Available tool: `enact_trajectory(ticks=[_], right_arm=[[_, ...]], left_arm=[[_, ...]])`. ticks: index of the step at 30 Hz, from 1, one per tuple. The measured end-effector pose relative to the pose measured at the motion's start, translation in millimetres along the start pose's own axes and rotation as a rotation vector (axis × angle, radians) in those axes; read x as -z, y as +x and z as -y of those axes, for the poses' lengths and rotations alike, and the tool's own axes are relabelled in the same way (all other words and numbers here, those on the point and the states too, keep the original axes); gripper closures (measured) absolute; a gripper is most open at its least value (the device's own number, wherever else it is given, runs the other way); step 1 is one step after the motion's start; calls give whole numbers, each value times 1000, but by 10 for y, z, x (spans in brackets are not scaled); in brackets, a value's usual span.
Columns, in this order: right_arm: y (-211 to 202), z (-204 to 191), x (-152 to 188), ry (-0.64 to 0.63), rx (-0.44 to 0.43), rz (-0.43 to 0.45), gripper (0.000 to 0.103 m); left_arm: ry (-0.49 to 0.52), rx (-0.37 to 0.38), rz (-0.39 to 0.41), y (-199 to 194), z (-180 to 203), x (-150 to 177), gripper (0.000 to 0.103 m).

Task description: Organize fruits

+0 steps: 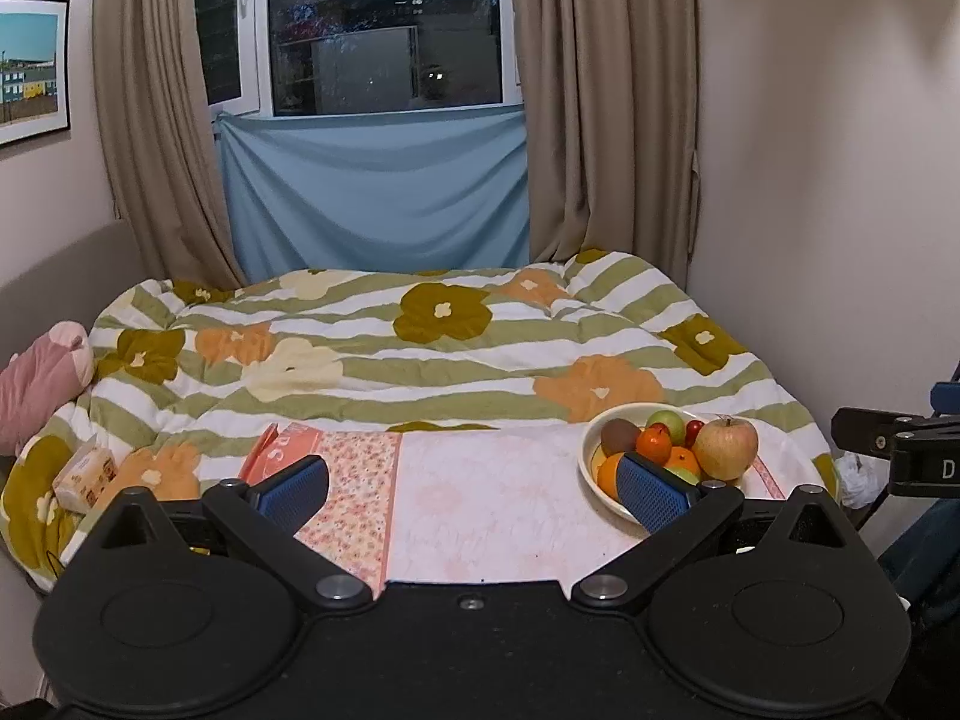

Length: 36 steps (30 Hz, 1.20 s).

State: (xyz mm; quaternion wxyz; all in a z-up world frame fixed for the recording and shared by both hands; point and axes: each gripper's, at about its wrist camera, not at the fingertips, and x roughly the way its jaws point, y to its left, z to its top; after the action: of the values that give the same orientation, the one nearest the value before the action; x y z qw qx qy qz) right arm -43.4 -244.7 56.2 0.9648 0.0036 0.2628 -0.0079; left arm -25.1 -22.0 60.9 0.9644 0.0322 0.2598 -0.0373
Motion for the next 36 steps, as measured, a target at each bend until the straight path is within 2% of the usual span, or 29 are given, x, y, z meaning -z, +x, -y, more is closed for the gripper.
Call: enact_trajectory(ticks=[36], right_arm=[[-12,20,145,24,3,-28,0]], left_arm=[[-1,10,14,-126,44,47,0]])
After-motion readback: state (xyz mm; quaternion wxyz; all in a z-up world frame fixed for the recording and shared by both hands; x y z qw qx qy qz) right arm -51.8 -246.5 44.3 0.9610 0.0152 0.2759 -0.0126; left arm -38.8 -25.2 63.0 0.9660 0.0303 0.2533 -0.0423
